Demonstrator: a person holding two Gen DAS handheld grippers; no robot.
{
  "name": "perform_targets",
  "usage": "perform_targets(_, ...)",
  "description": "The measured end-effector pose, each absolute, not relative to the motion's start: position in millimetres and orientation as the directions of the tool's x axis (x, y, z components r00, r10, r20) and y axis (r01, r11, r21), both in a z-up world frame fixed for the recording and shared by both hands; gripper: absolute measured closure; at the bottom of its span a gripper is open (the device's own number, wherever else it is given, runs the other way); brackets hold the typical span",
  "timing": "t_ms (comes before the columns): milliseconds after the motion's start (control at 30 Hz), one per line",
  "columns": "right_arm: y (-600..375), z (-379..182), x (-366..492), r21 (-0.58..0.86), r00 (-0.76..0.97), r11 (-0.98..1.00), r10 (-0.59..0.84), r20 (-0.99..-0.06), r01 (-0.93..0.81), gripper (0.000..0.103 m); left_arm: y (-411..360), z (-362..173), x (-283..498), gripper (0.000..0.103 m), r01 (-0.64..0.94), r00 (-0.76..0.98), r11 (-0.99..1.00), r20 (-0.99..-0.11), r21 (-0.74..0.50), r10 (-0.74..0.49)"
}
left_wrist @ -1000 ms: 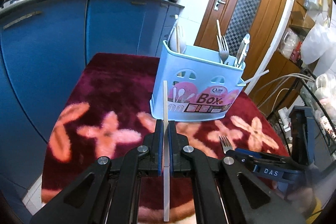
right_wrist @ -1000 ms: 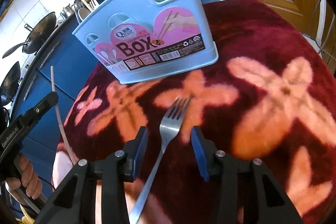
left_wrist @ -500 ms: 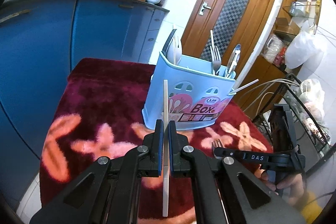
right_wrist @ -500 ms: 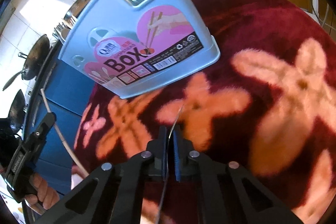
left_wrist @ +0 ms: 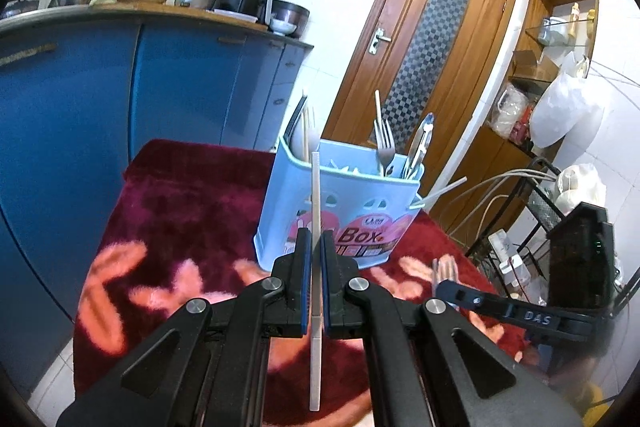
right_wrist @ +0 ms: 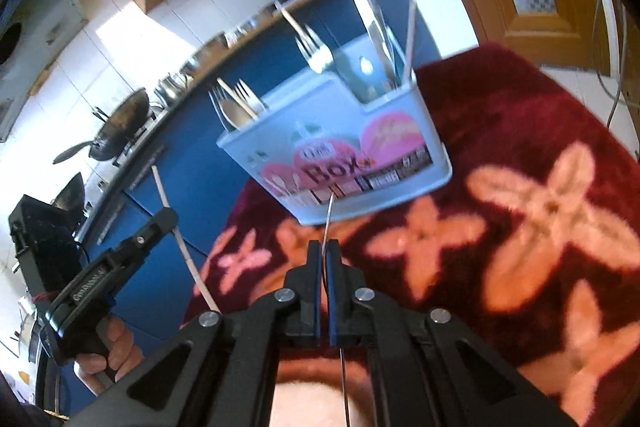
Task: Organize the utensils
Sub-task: 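Lift the chopstick over the box with the left tool while the right tool carries the fork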
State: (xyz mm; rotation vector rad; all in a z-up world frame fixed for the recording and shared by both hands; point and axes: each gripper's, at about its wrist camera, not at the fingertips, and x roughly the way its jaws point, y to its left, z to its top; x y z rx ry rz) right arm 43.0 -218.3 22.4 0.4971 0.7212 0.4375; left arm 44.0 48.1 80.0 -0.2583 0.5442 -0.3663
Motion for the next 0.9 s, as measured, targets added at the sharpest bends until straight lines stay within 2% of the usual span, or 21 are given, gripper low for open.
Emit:
perform_targets(167, -227, 44, 41, 0.577, 0.719, 0.783, 0.537, -0.441, -0.232, 0.100, 41, 93, 43, 0.101, 0.257, 0.816, 0.913, -0.436, -0.315, -0.380)
perform_targets(467, -240, 87, 58, 0.507, 0.794, 0.809, 0.505, -0.339, -0.298, 0.100, 26, 119, 60, 0.101, 0.236, 0.860, 0.929, -0.385, -0.284, -0.336)
perform_targets(900, -240, 133, 105, 0.397, 0.889, 0.866, 0.407, -0.210, -0.303, 0.100, 3, 177, 110, 0.101, 0.244, 0.925, 0.945, -0.239, -0.219, -0.295)
